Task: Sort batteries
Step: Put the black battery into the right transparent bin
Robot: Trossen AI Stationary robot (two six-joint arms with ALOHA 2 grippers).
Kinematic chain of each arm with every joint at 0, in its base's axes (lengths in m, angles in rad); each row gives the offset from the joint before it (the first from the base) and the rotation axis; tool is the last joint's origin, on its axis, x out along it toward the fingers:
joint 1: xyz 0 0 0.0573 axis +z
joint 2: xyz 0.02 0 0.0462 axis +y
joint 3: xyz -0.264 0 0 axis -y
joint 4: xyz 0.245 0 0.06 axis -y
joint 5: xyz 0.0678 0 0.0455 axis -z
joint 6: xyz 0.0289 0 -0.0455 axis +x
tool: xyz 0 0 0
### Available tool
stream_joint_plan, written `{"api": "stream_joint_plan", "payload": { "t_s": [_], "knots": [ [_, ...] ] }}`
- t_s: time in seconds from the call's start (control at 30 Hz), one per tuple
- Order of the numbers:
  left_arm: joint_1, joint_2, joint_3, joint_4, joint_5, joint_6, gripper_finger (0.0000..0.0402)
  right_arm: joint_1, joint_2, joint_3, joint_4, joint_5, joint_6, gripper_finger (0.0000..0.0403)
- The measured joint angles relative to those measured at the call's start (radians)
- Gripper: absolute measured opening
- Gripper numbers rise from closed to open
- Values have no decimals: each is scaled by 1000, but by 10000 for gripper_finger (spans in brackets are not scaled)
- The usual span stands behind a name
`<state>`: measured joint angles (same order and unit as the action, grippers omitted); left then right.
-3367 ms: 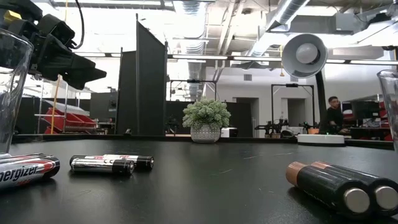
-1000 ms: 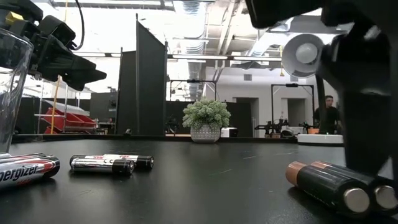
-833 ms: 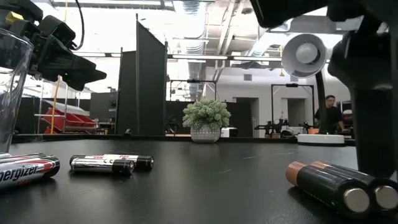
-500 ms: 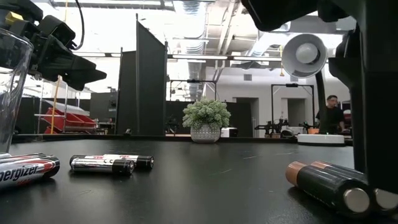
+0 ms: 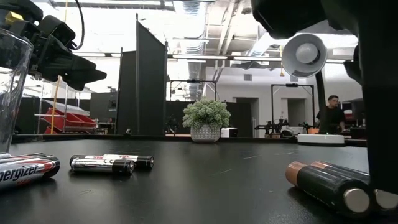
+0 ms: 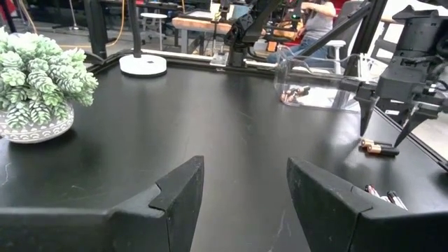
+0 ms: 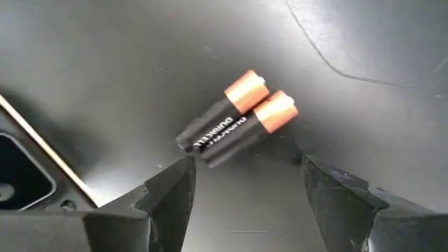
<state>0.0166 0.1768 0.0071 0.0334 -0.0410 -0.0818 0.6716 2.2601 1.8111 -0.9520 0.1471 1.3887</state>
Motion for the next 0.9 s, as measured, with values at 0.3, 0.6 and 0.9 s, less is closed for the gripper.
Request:
{"api": "stream_joint_plan", "payload": {
  "t_s": [0.3,0.6,0.9],
  "knots": [
    [0,0,0,0,0,17,200,-13,0,0,-39,12,53,276],
    [0,0,0,0,0,16,200,-35,0,1,-45,14,83,276],
    [0,0,0,0,0,15,200,-41,2,1,-72,15,126,276]
  ]
}}
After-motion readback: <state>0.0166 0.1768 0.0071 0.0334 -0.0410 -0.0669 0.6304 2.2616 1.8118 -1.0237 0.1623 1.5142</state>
